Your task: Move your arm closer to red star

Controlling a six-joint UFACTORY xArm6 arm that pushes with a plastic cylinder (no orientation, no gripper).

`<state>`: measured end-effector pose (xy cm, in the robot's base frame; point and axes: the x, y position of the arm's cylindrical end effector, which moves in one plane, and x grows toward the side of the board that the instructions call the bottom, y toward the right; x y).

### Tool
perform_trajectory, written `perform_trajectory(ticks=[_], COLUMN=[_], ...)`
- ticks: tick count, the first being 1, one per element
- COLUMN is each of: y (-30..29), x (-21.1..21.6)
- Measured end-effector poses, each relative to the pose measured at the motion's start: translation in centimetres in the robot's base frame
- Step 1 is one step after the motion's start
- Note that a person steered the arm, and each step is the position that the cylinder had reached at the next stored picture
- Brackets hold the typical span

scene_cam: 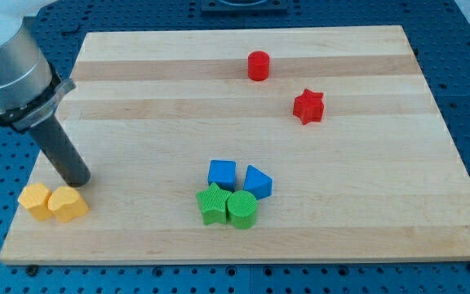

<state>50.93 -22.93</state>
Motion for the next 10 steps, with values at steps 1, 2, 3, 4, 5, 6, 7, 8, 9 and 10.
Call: perform_trajectory(ticks=[1, 2, 3, 4, 5, 6, 7, 8, 9, 10], y=[3.3, 9.0, 16.6, 24.9, 33.4, 39.1, 40.7, 36.8, 30.5, 28.7], x=[-2.0, -3.1, -3.7, -3.7, -4.7, -8.3, -11.9, -14.6, -15.6, -15.8])
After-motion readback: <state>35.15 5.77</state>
